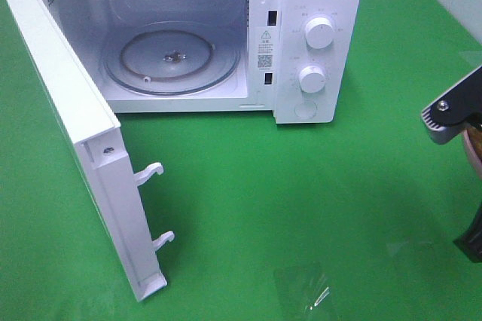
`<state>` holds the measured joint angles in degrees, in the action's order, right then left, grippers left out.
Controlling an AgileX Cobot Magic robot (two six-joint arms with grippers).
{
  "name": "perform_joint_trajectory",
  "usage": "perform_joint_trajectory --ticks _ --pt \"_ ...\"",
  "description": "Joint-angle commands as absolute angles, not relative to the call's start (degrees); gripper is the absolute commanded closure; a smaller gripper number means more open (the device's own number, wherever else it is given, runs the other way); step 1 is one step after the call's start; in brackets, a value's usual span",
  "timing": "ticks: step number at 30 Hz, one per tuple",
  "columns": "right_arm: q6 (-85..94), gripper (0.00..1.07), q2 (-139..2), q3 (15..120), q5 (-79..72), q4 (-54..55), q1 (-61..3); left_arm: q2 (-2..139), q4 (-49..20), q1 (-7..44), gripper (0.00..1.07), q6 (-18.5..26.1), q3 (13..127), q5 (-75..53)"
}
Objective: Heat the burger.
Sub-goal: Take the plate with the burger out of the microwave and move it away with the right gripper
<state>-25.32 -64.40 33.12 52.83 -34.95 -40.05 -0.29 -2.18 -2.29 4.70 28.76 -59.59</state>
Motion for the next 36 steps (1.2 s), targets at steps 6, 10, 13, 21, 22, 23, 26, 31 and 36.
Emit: perform_joint_trajectory --ticks 6,10,13,21,22,23,26,31,36 --pt "-31.11 1.07 -73.22 33.46 48.36 -38.33 -39.94 -1.32 -2.52 -2.52 0.07 4.98 28.59 -59.42" --pt "-32.54 1.07 -75.40 33.46 46.18 -38.50 -38.90 -1.32 -2.52 -2.52 0.07 4.98 28.59 -59.42" --pt "-32.83 1.07 -76.83 33.46 44.46 -38.27 -37.30 -1.32 -2.52 -2.52 0.07 4.98 28.59 -59.42" --pt "-32.72 1.07 -81.99 33.46 39.76 -38.50 -29.45 -1.32 -2.52 -2.52 0.07 4.98 28.59 -59.42" --pt "-32.72 1.07 -81.99 33.46 39.76 -38.50 -29.45 -1.32 -2.52 -2.52 0.07 4.98 28.59 -59.42" --pt "-32.66 1.07 -82.39 33.46 39.08 -38.67 -28.59 -1.32 -2.52 -2.52 0.07 4.98 28.59 -59.42" --pt "-32.66 1.07 -84.17 33.46 37.53 -39.88 -25.27 -1.32 -2.52 -2.52 0.07 4.98 28.59 -59.42" --pt "-32.66 1.07 -84.86 33.46 35.64 -40.05 -22.98 -1.32 -2.52 -2.52 0.07 4.98 28.59 -59.42" --pt "-32.66 1.07 -87.15 33.46 33.46 -40.97 -18.22 -1.32 -2.52 -2.52 0.07 4.98 28.59 -59.42"
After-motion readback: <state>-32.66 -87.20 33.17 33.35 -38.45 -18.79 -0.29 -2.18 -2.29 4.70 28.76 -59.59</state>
